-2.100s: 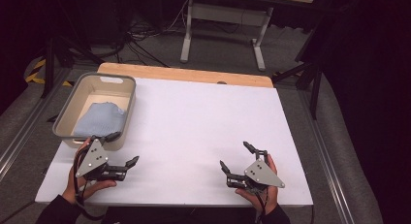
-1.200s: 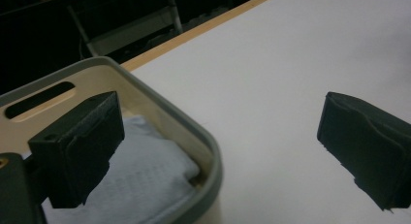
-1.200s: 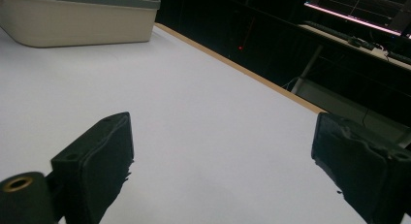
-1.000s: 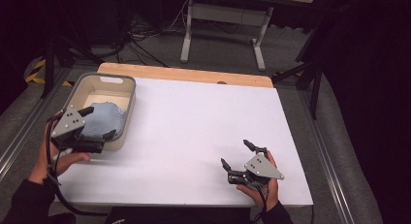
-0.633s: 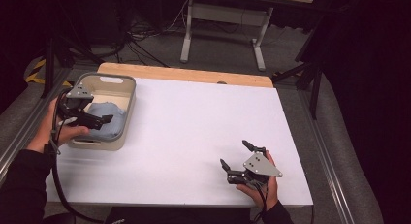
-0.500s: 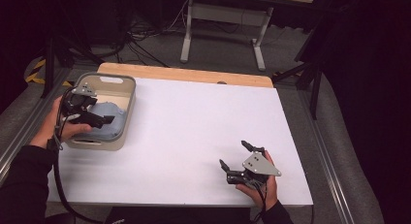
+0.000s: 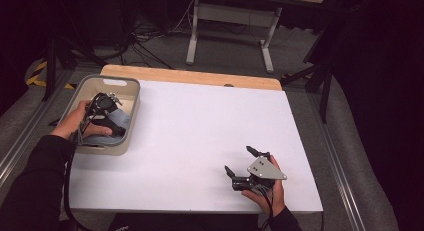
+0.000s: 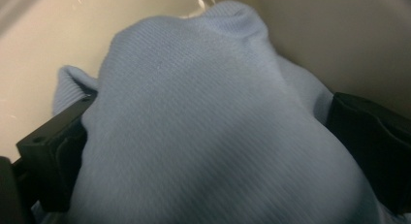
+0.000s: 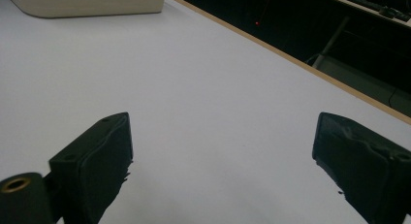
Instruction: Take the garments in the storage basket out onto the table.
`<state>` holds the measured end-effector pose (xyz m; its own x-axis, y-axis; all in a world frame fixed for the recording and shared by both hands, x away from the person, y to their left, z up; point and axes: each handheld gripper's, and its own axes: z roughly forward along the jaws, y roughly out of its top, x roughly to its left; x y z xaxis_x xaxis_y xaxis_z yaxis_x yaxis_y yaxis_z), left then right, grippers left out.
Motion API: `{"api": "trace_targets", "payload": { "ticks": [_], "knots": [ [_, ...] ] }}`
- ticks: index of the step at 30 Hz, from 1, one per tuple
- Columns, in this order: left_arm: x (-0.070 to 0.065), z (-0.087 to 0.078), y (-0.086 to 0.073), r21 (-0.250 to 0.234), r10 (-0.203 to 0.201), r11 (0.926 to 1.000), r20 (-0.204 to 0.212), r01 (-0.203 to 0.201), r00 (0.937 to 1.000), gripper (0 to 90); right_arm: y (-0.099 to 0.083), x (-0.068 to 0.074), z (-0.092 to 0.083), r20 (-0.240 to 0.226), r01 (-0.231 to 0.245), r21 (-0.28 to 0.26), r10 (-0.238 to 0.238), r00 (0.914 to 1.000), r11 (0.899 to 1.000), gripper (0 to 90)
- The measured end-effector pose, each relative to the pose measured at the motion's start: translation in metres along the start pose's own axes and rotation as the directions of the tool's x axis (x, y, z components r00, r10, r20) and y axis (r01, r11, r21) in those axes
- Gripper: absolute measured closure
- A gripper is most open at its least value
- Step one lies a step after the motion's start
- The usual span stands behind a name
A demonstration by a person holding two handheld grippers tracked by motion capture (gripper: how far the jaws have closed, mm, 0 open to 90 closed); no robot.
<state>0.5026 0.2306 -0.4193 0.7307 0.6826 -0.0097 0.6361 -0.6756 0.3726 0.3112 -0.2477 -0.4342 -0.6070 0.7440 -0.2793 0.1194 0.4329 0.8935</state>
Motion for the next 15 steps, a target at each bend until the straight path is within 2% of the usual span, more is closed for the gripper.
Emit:
{"api": "trace_targets", "payload": {
  "ticks": [3, 8, 11, 14, 15],
  "knots": [
    [0.002, 0.0, -0.001, 0.013, -0.002, 0.9999, -0.008, 0.002, 1.0, 4.7, -0.001, 0.001, 0.001, -0.004, 0.003, 0.011, -0.002, 1.0, 1.0, 7.8],
    [0.008, -0.003, -0.007, 0.042, -0.016, 0.999, -0.042, 0.018, 0.999, 16.9, -0.001, 0.003, 0.002, -0.011, 0.016, 0.024, -0.016, 0.9998, 1.0, 8.3],
    [0.01, -0.008, -0.012, 0.046, 0.003, 0.9989, -0.06, 0.0, 0.9982, 26.2, -0.001, 0.004, 0.003, -0.019, 0.027, 0.034, -0.026, 0.9995, 0.999, 8.7],
    [0.01, -0.01, -0.016, 0.017, 0.018, 0.9997, -0.056, -0.017, 0.9983, 33.7, -0.001, 0.005, 0.004, -0.021, 0.033, 0.043, -0.032, 0.9993, 0.999, 8.9],
    [0.009, -0.011, -0.016, 0.015, 0.037, 0.9992, -0.062, -0.036, 0.9974, 36.2, -0.001, 0.006, 0.004, -0.022, 0.035, 0.047, -0.034, 0.9992, 0.998, 9.2]
  ]
}}
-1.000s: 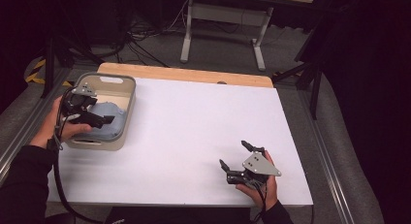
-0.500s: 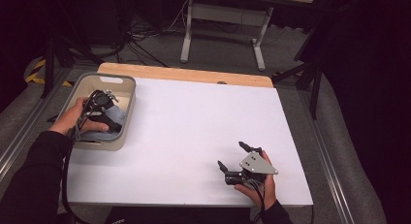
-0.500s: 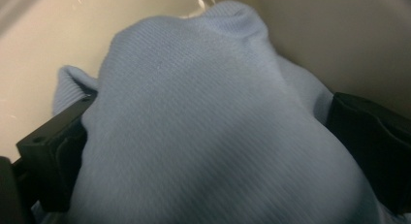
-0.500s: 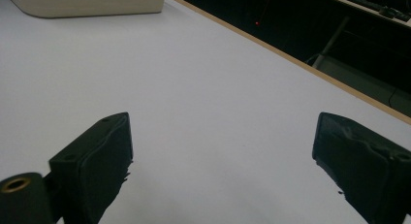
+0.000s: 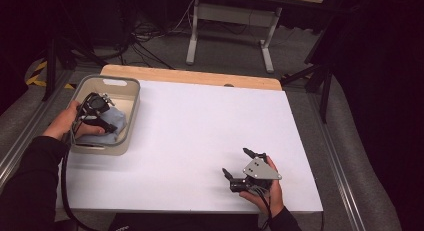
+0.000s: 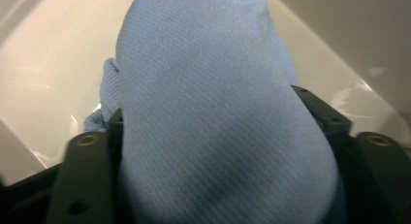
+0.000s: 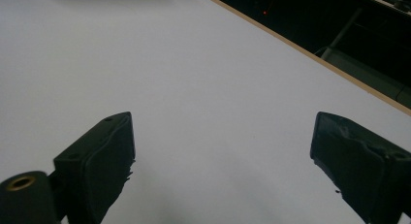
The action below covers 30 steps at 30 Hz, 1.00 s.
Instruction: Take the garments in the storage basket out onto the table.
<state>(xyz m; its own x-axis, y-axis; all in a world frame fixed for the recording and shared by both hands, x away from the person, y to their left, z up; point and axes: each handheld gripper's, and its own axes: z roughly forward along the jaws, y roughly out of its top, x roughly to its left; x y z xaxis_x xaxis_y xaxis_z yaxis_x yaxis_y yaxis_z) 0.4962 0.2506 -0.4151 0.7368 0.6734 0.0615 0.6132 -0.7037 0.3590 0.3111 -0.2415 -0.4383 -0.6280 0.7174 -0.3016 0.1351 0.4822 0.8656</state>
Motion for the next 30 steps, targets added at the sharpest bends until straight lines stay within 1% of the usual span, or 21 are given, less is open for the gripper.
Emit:
{"api": "trace_targets", "payload": {
  "ticks": [3, 5, 8, 10, 11, 12, 13, 15, 16, 17, 18, 20, 21, 22, 23, 24, 26, 27, 28, 29, 30],
  "knots": [
    [-0.004, -0.002, 0.0, -0.021, 0.024, 0.9995, -0.021, -0.024, 0.9995, 43.3, 0.0, 0.001, 0.001, -0.001, 0.003, 0.008, -0.003, 1.0, 1.0, 9.7],
    [-0.005, -0.004, -0.001, -0.042, 0.027, 0.9987, -0.022, -0.027, 0.9994, 46.1, 0.001, 0.001, 0.001, 0.002, 0.005, 0.006, -0.005, 1.0, 1.0, 10.0],
    [-0.006, -0.009, -0.003, -0.086, 0.031, 0.9957, -0.045, -0.035, 0.9985, 49.3, 0.001, 0.001, 0.0, 0.004, 0.006, 0.001, -0.006, 1.0, 1.0, 10.2],
    [-0.005, -0.013, -0.005, -0.124, 0.016, 0.992, -0.062, -0.023, 0.9979, 50.4, 0.001, 0.0, -0.001, 0.011, 0.004, -0.003, -0.004, 0.9999, 1.0, 10.4],
    [-0.004, -0.016, -0.006, -0.153, -0.002, 0.9881, -0.062, -0.008, 0.9981, 50.8, 0.001, 0.0, -0.001, 0.013, 0.002, -0.005, -0.002, 0.9999, 1.0, 10.4],
    [-0.003, -0.018, -0.008, -0.176, -0.007, 0.9843, -0.065, -0.005, 0.9978, 51.3, 0.002, -0.001, -0.002, 0.018, -0.002, -0.008, 0.002, 0.9998, 1.0, 10.5],
    [-0.004, -0.021, -0.009, -0.202, -0.018, 0.9794, -0.072, 0.003, 0.9972, 51.6, 0.002, -0.002, -0.002, 0.018, -0.007, -0.011, 0.007, 0.9998, 1.0, 10.5],
    [-0.004, -0.025, -0.01, -0.237, -0.034, 0.9714, -0.065, 0.018, 0.9973, 51.9, 0.002, -0.003, -0.003, 0.029, -0.009, -0.018, 0.01, 0.9995, 1.0, 10.6],
    [-0.004, -0.027, -0.011, -0.263, -0.042, 0.9646, -0.076, 0.021, 0.9962, 52.1, 0.002, -0.003, -0.004, 0.029, -0.012, -0.021, 0.012, 0.9995, 1.0, 10.7],
    [-0.004, -0.029, -0.012, -0.277, -0.05, 0.9605, -0.085, 0.024, 0.9951, 52.5, 0.002, -0.004, -0.005, 0.032, -0.013, -0.024, 0.014, 0.9994, 1.0, 10.8],
    [-0.004, -0.031, -0.013, -0.294, -0.055, 0.9552, -0.08, 0.03, 0.9953, 52.9, 0.003, -0.004, -0.005, 0.034, -0.016, -0.027, 0.017, 0.9993, 0.999, 10.9],
    [-0.005, -0.036, -0.014, -0.339, -0.074, 0.9399, -0.087, 0.041, 0.9934, 53.1, 0.003, -0.004, -0.006, 0.037, -0.016, -0.032, 0.018, 0.9992, 0.999, 10.9],
    [-0.005, -0.038, -0.015, -0.354, -0.075, 0.9343, -0.089, 0.039, 0.9932, 53.2, 0.003, -0.004, -0.006, 0.038, -0.016, -0.033, 0.017, 0.9991, 0.999, 10.9],
    [-0.006, -0.04, -0.015, -0.362, -0.078, 0.9313, -0.088, 0.041, 0.9931, 53.2, 0.003, -0.004, -0.006, 0.039, -0.017, -0.035, 0.018, 0.9991, 0.999, 10.9],
    [-0.007, -0.041, -0.016, -0.385, -0.085, 0.922, -0.091, 0.044, 0.9922, 53.2, 0.003, -0.004, -0.006, 0.039, -0.017, -0.035, 0.019, 0.999, 0.999, 10.9],
    [-0.009, -0.045, -0.016, -0.41, -0.091, 0.9109, -0.098, 0.043, 0.991, 53.2, 0.003, -0.004, -0.006, 0.041, -0.016, -0.036, 0.017, 0.999, 0.999, 10.9],
    [-0.011, -0.048, -0.016, -0.437, -0.096, 0.8987, -0.109, 0.04, 0.9894, 53.3, 0.003, -0.005, -0.007, 0.047, -0.018, -0.041, 0.02, 0.9987, 0.999, 11.0],
    [-0.012, -0.05, -0.016, -0.453, -0.098, 0.8907, -0.103, 0.041, 0.9899, 53.4, 0.004, -0.005, -0.007, 0.047, -0.02, -0.043, 0.022, 0.9986, 0.999, 11.0],
    [-0.013, -0.051, -0.016, -0.464, -0.098, 0.8852, -0.105, 0.038, 0.9896, 53.4, 0.004, -0.006, -0.007, 0.049, -0.021, -0.044, 0.023, 0.9985, 0.999, 11.1],
    [-0.015, -0.053, -0.016, -0.477, -0.104, 0.878, -0.121, 0.034, 0.9871, 53.4, 0.004, -0.006, -0.008, 0.051, -0.021, -0.045, 0.023, 0.9984, 0.999, 11.2],
    [-0.015, -0.054, -0.016, -0.487, -0.109, 0.8725, -0.12, 0.037, 0.9867, 53.4, 0.004, -0.006, -0.008, 0.054, -0.022, -0.047, 0.025, 0.9983, 0.999, 11.2]
  ]
}}
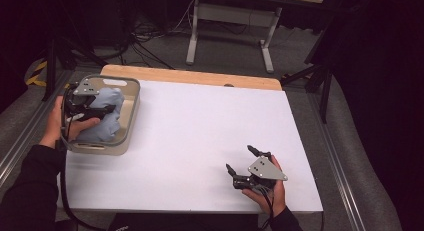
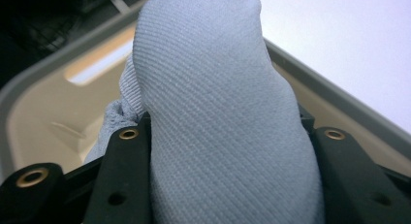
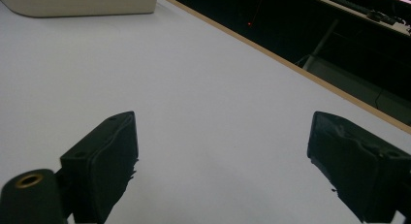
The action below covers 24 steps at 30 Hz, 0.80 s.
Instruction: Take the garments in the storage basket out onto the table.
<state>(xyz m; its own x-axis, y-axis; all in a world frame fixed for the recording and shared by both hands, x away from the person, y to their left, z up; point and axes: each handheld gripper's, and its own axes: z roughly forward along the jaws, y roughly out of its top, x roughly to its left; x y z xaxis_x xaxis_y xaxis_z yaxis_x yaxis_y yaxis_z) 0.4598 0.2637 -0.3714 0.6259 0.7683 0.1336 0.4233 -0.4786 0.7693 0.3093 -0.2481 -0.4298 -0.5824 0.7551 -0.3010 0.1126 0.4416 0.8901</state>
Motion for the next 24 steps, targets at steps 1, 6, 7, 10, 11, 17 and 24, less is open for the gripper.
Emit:
{"api": "trace_targets", "payload": {
  "ticks": [1, 6, 7, 10, 11, 17, 24],
  "knots": [
    [-0.001, -0.001, 0.001, -0.014, -0.004, 0.9999, 0.0, 0.004, 1.0, 53.4, 0.0, 0.0, 0.0, 0.001, 0.0, -0.001, 0.0, 1.0, 1.0, 11.2],
    [-0.008, -0.01, 0.008, -0.096, -0.002, 0.9954, -0.022, 0.0, 0.9998, 53.5, 0.0, -0.001, -0.001, 0.004, -0.005, -0.007, 0.005, 1.0, 1.0, 11.3],
    [-0.01, -0.012, 0.01, -0.105, 0.0, 0.9945, -0.019, -0.002, 0.9998, 53.4, 0.0, -0.001, -0.001, 0.006, -0.006, -0.007, 0.006, 1.0, 1.0, 11.3],
    [-0.014, -0.017, 0.016, -0.14, 0.004, 0.9901, -0.026, -0.008, 0.9996, 53.5, 0.0, -0.002, -0.001, 0.006, -0.007, -0.009, 0.008, 1.0, 1.0, 11.3],
    [-0.017, -0.02, 0.02, -0.158, 0.004, 0.9874, -0.025, -0.008, 0.9997, 53.4, 0.0, -0.002, -0.002, 0.009, -0.007, -0.009, 0.008, 0.9999, 1.0, 11.3],
    [-0.032, -0.029, 0.035, -0.227, 0.032, 0.9734, -0.016, -0.035, 0.9994, 53.4, 0.0, -0.003, -0.002, 0.016, -0.008, -0.009, 0.008, 0.9998, 1.0, 11.4],
    [-0.056, -0.033, 0.049, -0.278, 0.078, 0.9583, 0.03, -0.066, 0.9965, 53.4, 0.0, -0.004, -0.003, 0.02, -0.011, -0.013, 0.011, 0.9997, 1.0, 11.5]
  ]
}}
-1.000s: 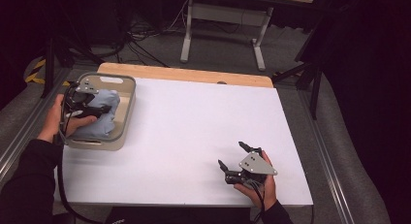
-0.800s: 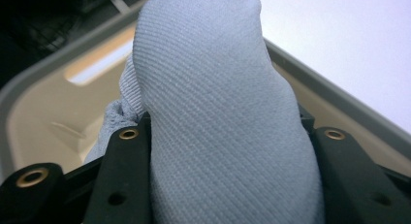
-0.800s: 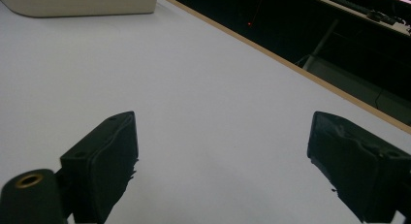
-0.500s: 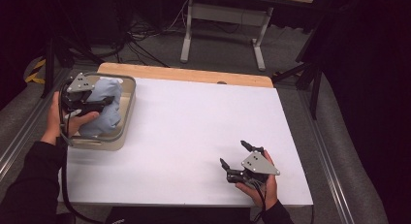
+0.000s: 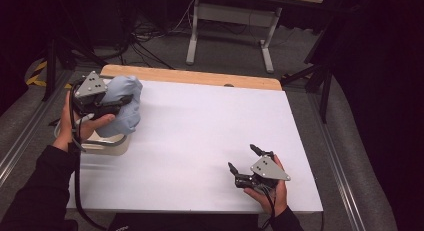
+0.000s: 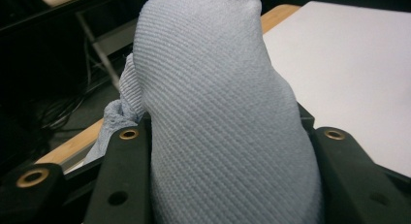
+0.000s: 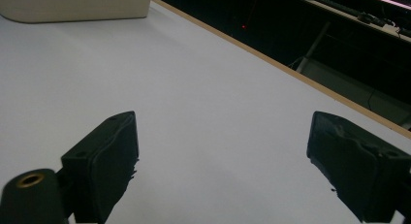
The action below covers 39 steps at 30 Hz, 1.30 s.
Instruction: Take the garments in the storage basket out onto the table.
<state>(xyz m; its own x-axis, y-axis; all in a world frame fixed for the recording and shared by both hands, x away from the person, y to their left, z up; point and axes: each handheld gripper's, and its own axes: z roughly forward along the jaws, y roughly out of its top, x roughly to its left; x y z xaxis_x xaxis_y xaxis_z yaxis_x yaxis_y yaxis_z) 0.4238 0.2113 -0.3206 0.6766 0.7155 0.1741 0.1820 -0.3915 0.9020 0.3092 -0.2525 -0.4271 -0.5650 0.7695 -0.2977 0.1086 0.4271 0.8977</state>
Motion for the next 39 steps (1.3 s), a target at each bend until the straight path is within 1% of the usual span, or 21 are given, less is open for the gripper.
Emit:
{"api": "trace_targets", "payload": {
  "ticks": [3, 7, 9, 11, 14, 17, 18, 23, 27, 31, 32, 33, 34, 35, 36, 37, 38, 39],
  "knots": [
    [-0.012, 0.003, 0.007, -0.019, 0.018, 0.9997, 0.032, -0.017, 0.9993, 53.4, 0.0, 0.0, 0.0, 0.001, 0.001, 0.0, -0.001, 1.0, 1.0, 11.5],
    [-0.025, 0.009, 0.012, -0.044, 0.027, 0.9988, 0.064, -0.024, 0.9976, 53.4, 0.0, 0.0, 0.0, 0.001, 0.002, 0.0, -0.002, 1.0, 1.0, 11.5],
    [-0.034, 0.015, 0.014, -0.053, 0.035, 0.9981, 0.09, -0.03, 0.9953, 53.4, 0.0, 0.0, 0.0, 0.001, 0.005, 0.0, -0.005, 1.0, 1.0, 11.5],
    [-0.041, 0.02, 0.016, -0.059, 0.041, 0.9977, 0.105, -0.035, 0.9937, 53.3, 0.0, 0.0, -0.001, 0.001, 0.004, -0.001, -0.004, 1.0, 1.0, 11.5],
    [-0.053, 0.029, 0.018, -0.057, 0.064, 0.9967, 0.131, -0.057, 0.9893, 53.3, 0.0, -0.001, -0.001, 0.002, 0.003, -0.001, -0.003, 1.0, 1.0, 11.5],
    [-0.061, 0.038, 0.019, -0.054, 0.074, 0.9963, 0.152, -0.066, 0.9856, 53.3, 0.0, -0.001, -0.001, 0.002, 0.003, 0.0, -0.003, 1.0, 1.0, 11.5],
    [-0.065, 0.042, 0.019, -0.053, 0.071, 0.9966, 0.163, -0.063, 0.984, 53.3, 0.0, -0.001, -0.001, 0.002, 0.003, 0.0, -0.003, 1.0, 1.0, 11.5],
    [-0.083, 0.062, 0.02, -0.041, 0.092, 0.9956, 0.207, -0.085, 0.974, 53.2, 0.0, -0.002, -0.001, 0.005, 0.003, -0.002, -0.003, 1.0, 1.0, 11.5],
    [-0.095, 0.075, 0.02, -0.035, 0.106, 0.9944, 0.233, -0.1, 0.9667, 53.1, 0.0, -0.002, -0.001, 0.003, 0.003, -0.001, -0.003, 1.0, 1.0, 11.5],
    [-0.106, 0.087, 0.019, -0.028, 0.113, 0.9936, 0.268, -0.109, 0.9569, 53.1, -0.001, -0.003, -0.001, 0.004, 0.001, -0.002, -0.001, 1.0, 1.0, 11.5],
    [-0.106, 0.087, 0.019, -0.028, 0.113, 0.9936, 0.268, -0.109, 0.9569, 53.0, -0.001, -0.003, -0.001, 0.005, 0.0, -0.001, 0.0, 1.0, 1.0, 11.5],
    [-0.112, 0.093, 0.019, -0.017, 0.116, 0.9931, 0.28, -0.116, 0.953, 53.0, -0.001, -0.003, -0.001, 0.005, -0.001, 0.0, 0.001, 1.0, 1.0, 11.5],
    [-0.114, 0.097, 0.019, -0.011, 0.12, 0.9925, 0.291, -0.122, 0.9493, 52.9, -0.001, -0.003, -0.001, 0.004, -0.001, 0.001, 0.001, 1.0, 1.0, 11.5],
    [-0.114, 0.097, 0.019, -0.011, 0.12, 0.9925, 0.291, -0.122, 0.9493, 52.8, -0.001, -0.003, -0.001, 0.004, -0.001, 0.001, 0.001, 1.0, 1.0, 11.5],
    [-0.118, 0.101, 0.018, -0.005, 0.128, 0.9912, 0.293, -0.133, 0.9476, 52.8, -0.001, -0.003, -0.001, 0.004, 0.0, 0.001, 0.0, 1.0, 1.0, 11.5],
    [-0.123, 0.107, 0.017, 0.009, 0.13, 0.9902, 0.304, -0.14, 0.9437, 52.7, -0.001, -0.003, -0.001, 0.002, 0.0, 0.0, 0.0, 1.0, 1.0, 11.5],
    [-0.123, 0.107, 0.017, 0.009, 0.13, 0.9902, 0.304, -0.14, 0.9437, 52.7, -0.001, -0.003, -0.001, 0.002, 0.0, 0.0, 0.0, 1.0, 1.0, 11.5],
    [-0.127, 0.114, 0.015, 0.024, 0.14, 0.9876, 0.307, -0.155, 0.9413, 52.6, -0.001, -0.003, -0.001, 0.001, 0.001, 0.001, -0.001, 1.0, 1.0, 11.5]
  ]
}}
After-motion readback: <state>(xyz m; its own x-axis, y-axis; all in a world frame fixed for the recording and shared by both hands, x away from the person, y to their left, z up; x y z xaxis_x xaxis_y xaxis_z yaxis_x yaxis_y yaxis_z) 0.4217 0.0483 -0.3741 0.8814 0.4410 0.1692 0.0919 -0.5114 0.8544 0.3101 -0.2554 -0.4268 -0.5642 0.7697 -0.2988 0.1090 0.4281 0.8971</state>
